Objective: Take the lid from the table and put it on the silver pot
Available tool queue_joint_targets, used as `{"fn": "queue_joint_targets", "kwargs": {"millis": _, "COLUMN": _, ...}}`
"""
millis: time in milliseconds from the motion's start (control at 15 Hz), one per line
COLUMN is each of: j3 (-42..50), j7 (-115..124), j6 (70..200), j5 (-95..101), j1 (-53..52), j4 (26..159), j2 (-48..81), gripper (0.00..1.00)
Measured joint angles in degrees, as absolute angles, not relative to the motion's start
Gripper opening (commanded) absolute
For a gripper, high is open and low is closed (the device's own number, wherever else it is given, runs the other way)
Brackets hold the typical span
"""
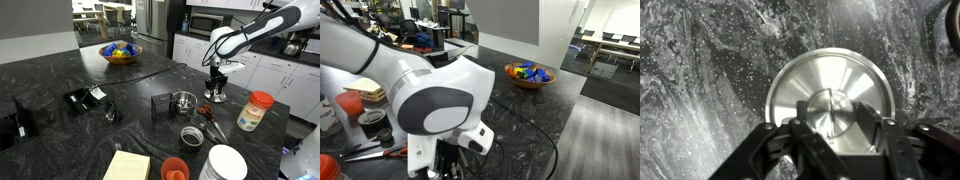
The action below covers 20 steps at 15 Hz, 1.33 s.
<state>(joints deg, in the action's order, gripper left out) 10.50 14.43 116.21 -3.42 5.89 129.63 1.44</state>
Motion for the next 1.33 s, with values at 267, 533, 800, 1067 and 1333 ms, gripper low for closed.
{"fn": "queue_joint_targets", "kwargs": {"millis": 267, "j3": 9.93, "j7": 15.28, "j6": 116.19, "j5": -3.68, "j1": 5.87, "j4": 129.49, "j2": 1.20, "gripper": 0.02}}
{"fn": "queue_joint_targets", "kwargs": {"millis": 533, "j3": 9.92, "j7": 15.46, "j6": 116.20, "j5": -3.71, "j1": 5.90, "j4": 129.69, "j2": 1.45, "gripper": 0.01}}
{"fn": "queue_joint_targets", "kwargs": {"millis": 800, "j3": 9.94, "j7": 15.46, "j6": 116.20, "j5": -3.86, "j1": 5.95, "j4": 129.68, "j2": 1.43, "gripper": 0.01}}
{"fn": "queue_joint_targets", "kwargs": {"millis": 1067, "j3": 9.93, "j7": 15.46, "j6": 115.78, "j5": -3.88, "j1": 5.95, "j4": 129.26, "j2": 0.06, "gripper": 0.01}}
{"fn": "queue_joint_targets", "kwargs": {"millis": 1333, "j3": 9.31, "j7": 15.35, "j6": 111.54, "j5": -3.88, "j1": 5.83, "j4": 128.13, "j2": -3.59, "gripper": 0.01}}
